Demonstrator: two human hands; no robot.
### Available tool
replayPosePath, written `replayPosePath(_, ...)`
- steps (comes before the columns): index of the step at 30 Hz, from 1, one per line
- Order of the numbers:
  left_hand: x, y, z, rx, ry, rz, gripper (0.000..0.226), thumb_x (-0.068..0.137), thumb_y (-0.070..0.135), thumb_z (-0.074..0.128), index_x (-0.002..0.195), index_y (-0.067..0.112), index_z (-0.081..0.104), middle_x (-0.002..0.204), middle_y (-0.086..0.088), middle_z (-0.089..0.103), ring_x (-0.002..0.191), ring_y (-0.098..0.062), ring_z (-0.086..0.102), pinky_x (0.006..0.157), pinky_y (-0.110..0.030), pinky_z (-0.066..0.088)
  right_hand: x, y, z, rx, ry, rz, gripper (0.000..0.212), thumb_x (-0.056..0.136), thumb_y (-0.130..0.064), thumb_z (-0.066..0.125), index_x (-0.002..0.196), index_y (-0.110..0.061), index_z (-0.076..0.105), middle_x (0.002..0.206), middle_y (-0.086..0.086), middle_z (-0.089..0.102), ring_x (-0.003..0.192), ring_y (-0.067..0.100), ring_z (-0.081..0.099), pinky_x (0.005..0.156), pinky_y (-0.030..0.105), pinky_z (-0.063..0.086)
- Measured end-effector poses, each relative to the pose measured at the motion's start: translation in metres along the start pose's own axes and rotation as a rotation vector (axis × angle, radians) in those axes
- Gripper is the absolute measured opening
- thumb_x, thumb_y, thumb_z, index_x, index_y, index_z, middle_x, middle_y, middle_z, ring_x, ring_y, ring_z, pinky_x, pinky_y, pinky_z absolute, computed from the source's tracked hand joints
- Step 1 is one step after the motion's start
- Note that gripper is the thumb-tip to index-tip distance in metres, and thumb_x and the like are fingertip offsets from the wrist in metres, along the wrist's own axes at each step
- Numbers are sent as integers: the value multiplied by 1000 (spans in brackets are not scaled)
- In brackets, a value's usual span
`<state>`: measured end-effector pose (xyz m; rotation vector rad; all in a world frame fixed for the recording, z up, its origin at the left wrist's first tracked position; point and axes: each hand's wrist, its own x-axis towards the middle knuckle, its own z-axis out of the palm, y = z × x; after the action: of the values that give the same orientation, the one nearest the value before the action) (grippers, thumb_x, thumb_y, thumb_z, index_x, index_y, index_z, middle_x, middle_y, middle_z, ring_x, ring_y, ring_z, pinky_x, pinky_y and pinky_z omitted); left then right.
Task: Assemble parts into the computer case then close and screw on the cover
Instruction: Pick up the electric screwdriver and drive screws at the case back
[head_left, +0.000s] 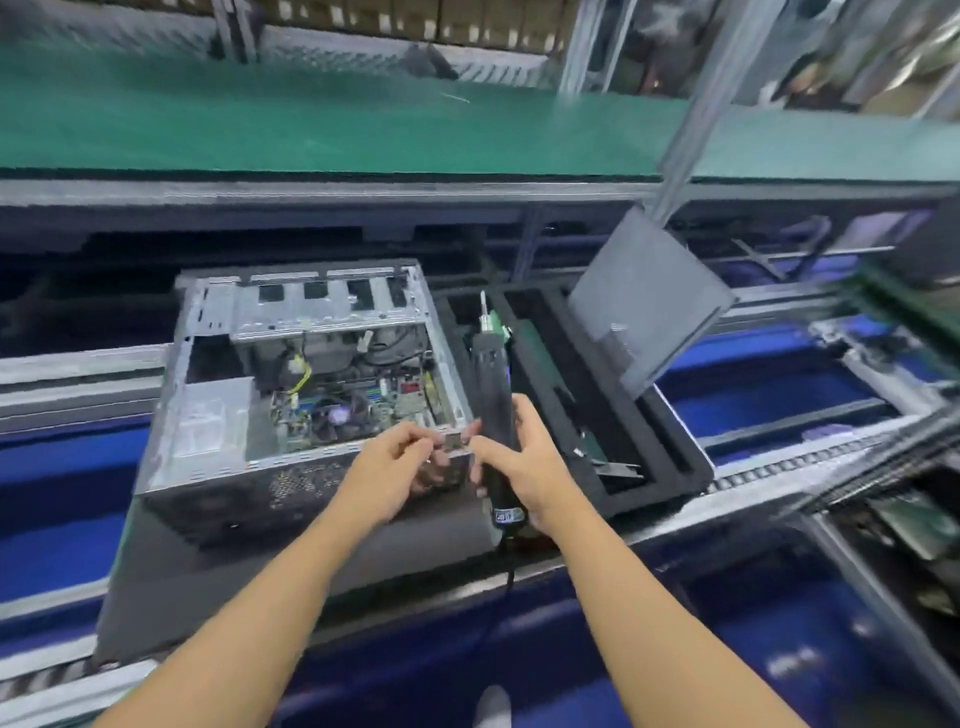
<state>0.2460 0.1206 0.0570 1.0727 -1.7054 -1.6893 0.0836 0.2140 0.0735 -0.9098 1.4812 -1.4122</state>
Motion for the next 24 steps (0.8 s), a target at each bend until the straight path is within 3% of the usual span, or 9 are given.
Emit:
replayPosePath(3, 21, -4, 50, 140, -167, -19, 22, 101, 8, 48, 92, 21, 63, 75, 7, 72, 75, -18, 69, 58, -22, 50, 4, 11, -67, -46, 70, 7, 28, 83, -25, 76, 101, -35, 58, 89, 9, 64, 60, 25, 59, 60, 39, 52)
replayPosePath(6, 45, -17, 92, 360, -272, -66, 13, 97, 18, 53, 97, 26, 63, 88, 9, 73, 84, -11, 70, 74, -29, 55, 11, 24, -121, -56, 98, 34, 29, 85, -24, 76, 104, -35, 58, 89, 8, 64, 62, 25, 59, 62, 40, 53)
replayPosePath(8, 63, -28, 117, 533, -242, -62, 10, 95, 19, 56, 97, 26, 63, 95, 7, 71, 88, -12, 67, 84, -32, 54, 17, 32, -148, -16, 91, 44, 29, 85, -20, 75, 104, -34, 58, 86, 8, 63, 58, 26, 57, 56, 39, 53)
replayPosePath(12, 98, -48, 153, 753, -130, -50, 14, 95, 13, 56, 98, 24, 63, 99, 4, 68, 85, -11, 61, 88, -30, 51, 31, 47, -180, 2, 91, 81, 29, 86, -15, 74, 105, -29, 58, 91, 9, 63, 62, 27, 56, 57, 39, 53)
replayPosePath(14, 122, -62, 169, 891, -152, -52, 16, 95, 14, 57, 107, 18, 66, 107, 0, 69, 96, -18, 63, 92, -34, 50, 41, 58, -193, 11, 82, 105, 29, 86, -13, 74, 106, -25, 58, 95, 10, 63, 63, 26, 57, 58, 39, 54)
replayPosePath(17, 149, -76, 185, 1217, -224, -30, 20, 95, 19, 58, 112, 24, 68, 109, -1, 71, 101, -23, 64, 87, -34, 50, 53, 75, -205, 45, 68, 164, 37, 87, -12, 73, 119, -18, 54, 98, 10, 65, 64, 26, 56, 60, 39, 54)
replayPosePath(20, 168, -84, 201, 1632, -353, 45, 16, 88, 16, 61, 97, 25, 69, 93, 2, 72, 94, -21, 63, 87, -34, 36, 63, 89, -214, 68, 75, 240, 65, 87, -12, 74, 143, -11, 41, 103, 9, 66, 65, 28, 56, 61, 37, 53)
replayPosePath(24, 178, -101, 216, 1738, -409, -52, 9, 88, 19, 60, 80, 24, 59, 92, 3, 72, 90, -19, 63, 90, -34, 30, 75, 98, -225, 105, 61, 266, 68, 85, -13, 76, 143, -14, 41, 113, 11, 63, 65, 27, 57, 60, 38, 54)
